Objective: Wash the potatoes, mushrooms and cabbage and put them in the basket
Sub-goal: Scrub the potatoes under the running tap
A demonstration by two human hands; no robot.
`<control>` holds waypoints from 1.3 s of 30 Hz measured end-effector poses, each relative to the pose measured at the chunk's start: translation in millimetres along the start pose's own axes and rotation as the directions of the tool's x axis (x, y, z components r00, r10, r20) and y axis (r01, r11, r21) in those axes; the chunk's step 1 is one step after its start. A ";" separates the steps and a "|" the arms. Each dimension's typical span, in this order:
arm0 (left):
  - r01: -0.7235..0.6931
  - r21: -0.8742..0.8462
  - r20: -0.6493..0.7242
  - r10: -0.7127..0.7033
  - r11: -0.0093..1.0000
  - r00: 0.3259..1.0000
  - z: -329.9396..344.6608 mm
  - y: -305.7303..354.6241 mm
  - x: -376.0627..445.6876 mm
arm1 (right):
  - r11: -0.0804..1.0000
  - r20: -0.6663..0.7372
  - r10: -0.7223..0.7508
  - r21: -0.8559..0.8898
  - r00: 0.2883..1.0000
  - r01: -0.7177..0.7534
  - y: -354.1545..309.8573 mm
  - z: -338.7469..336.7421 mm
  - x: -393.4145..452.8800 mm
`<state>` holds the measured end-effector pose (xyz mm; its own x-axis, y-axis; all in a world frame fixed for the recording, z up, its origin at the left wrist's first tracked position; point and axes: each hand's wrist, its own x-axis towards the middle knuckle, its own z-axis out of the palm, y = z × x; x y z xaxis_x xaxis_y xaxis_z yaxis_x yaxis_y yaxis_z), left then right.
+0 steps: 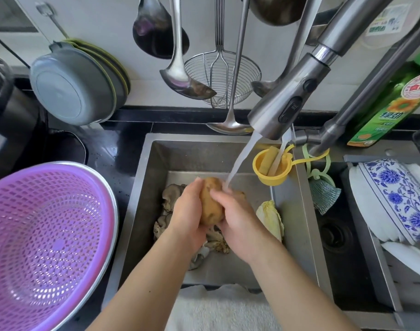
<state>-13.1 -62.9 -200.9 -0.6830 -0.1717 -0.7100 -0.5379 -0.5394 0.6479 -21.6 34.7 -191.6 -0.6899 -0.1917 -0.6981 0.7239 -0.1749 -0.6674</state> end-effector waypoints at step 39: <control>-0.049 0.034 -0.290 0.056 0.998 0.955 19.5 -8.4 42.6 | 0.979 -0.039 -0.108 -0.176 0.993 0.099 17.8 -3.4 13.8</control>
<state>-47.3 -49.6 -231.2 -0.5394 -0.4336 -0.7218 -0.5204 -0.5023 0.6906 -18.2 32.2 -214.0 -0.7634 -0.1338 -0.6319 0.6396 -0.0200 -0.7684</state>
